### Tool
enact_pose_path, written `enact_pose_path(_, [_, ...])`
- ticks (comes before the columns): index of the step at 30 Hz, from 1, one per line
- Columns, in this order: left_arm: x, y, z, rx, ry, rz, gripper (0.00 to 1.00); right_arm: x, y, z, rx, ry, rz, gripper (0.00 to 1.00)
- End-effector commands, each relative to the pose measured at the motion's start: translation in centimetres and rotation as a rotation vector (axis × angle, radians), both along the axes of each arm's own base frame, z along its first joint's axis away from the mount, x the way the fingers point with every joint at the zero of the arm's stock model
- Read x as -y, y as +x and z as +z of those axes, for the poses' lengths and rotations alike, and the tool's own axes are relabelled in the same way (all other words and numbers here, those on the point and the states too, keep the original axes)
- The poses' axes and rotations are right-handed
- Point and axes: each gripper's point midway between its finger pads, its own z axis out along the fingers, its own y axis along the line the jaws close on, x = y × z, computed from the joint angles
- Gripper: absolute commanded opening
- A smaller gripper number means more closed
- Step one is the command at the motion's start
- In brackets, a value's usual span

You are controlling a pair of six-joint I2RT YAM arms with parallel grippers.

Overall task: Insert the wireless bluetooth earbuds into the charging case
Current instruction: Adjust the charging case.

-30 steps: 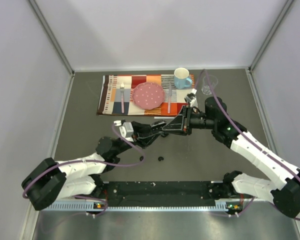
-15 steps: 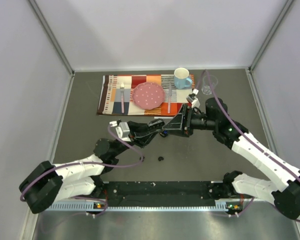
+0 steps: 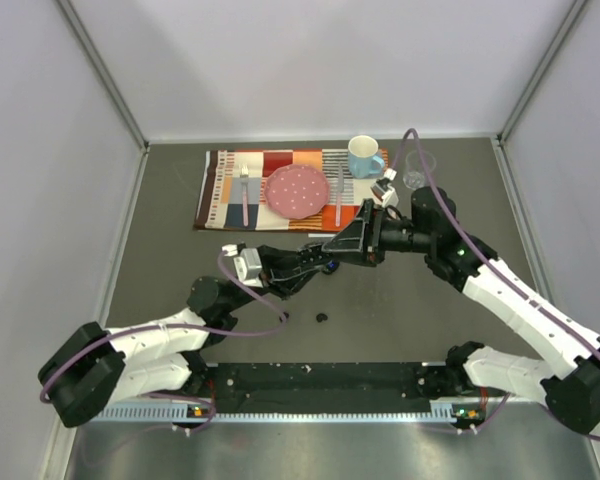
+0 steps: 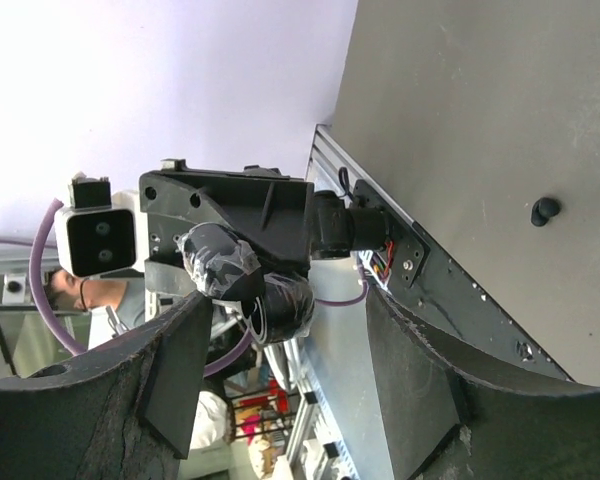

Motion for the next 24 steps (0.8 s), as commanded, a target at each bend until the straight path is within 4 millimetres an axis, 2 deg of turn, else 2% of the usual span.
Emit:
enact_pose_path(1, [-0.2,-1.6,3.8,0.127,-0.056,-0.045,0.00,-0.5,0.3,1.9,0.037,0.037,0.004,0.62])
enact_pose_path(13, [-0.4,-2.0,3.5,0.126,-0.019,-0.051,0.00,-0.2,1.2,-0.1,-0.010,0.002,-0.053,0.62])
enact_pose_path(21, [-0.6,-0.8,2.6,0.074,0.005,0.007,0.00,0.7,0.0,3.3,0.135,0.050,-0.027,0.65])
enact_pose_path(24, [-0.9,-0.5,2.3,0.055,0.000,0.030,0.00,1.0,-0.5,3.7,0.150,0.056,-0.022,0.66])
